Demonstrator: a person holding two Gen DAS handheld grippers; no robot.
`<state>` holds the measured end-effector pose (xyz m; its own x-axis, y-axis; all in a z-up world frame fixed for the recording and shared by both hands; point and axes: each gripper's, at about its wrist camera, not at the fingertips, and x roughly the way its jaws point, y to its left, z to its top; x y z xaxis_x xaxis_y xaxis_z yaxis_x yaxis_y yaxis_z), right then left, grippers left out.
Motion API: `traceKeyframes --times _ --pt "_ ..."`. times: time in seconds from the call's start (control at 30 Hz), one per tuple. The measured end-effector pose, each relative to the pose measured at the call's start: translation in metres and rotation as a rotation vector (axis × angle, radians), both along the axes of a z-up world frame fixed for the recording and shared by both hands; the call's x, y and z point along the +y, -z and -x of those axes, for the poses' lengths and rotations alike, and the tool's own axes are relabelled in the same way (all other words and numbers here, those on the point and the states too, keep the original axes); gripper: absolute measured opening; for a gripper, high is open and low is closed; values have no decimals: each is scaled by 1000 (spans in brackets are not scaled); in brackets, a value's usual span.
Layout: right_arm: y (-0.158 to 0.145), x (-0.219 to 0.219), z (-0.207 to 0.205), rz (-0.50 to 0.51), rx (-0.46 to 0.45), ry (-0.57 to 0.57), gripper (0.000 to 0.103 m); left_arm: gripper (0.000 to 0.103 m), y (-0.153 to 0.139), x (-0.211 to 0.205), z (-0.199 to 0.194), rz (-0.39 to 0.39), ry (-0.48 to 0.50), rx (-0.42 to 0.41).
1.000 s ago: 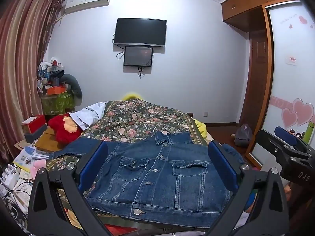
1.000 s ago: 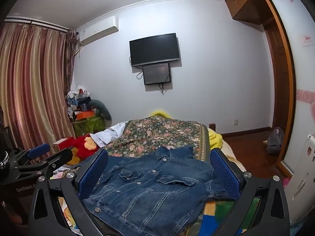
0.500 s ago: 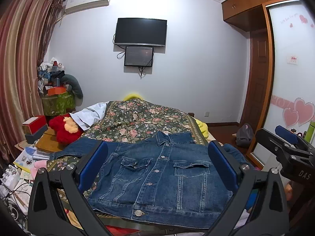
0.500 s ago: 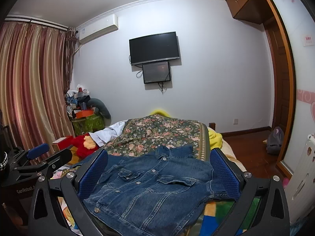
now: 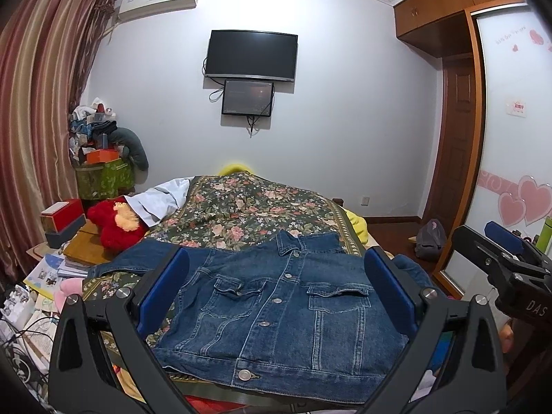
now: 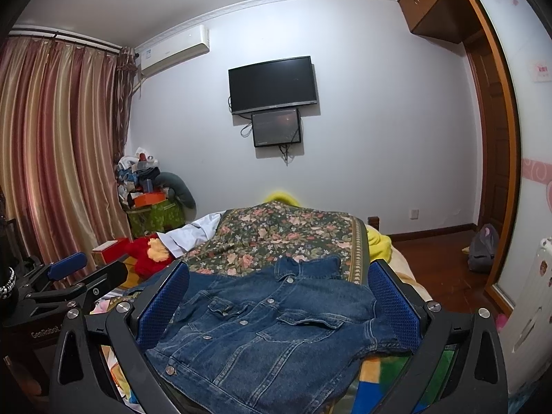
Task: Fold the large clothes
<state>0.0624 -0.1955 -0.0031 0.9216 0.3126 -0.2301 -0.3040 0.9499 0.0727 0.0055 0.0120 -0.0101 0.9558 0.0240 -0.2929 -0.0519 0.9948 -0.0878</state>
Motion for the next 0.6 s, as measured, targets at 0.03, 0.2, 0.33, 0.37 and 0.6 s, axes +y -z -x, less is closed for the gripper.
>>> traceKeyframes --times 0.03,0.2,0.33,0.37,0.6 --pt "-1 0 0 0 -1 0 103 102 0 0 0 0 -1 0" --pt "-4 0 0 0 -2 -1 103 102 -1 1 0 2 -7 -4" --pt "-5 0 0 0 0 -1 103 102 -2 2 0 2 -7 -4" --pt "-5 0 0 0 0 -1 103 102 -2 2 0 3 -7 -5" --pt "-7 -1 2 1 -1 -2 103 102 -2 2 0 3 -8 -4"
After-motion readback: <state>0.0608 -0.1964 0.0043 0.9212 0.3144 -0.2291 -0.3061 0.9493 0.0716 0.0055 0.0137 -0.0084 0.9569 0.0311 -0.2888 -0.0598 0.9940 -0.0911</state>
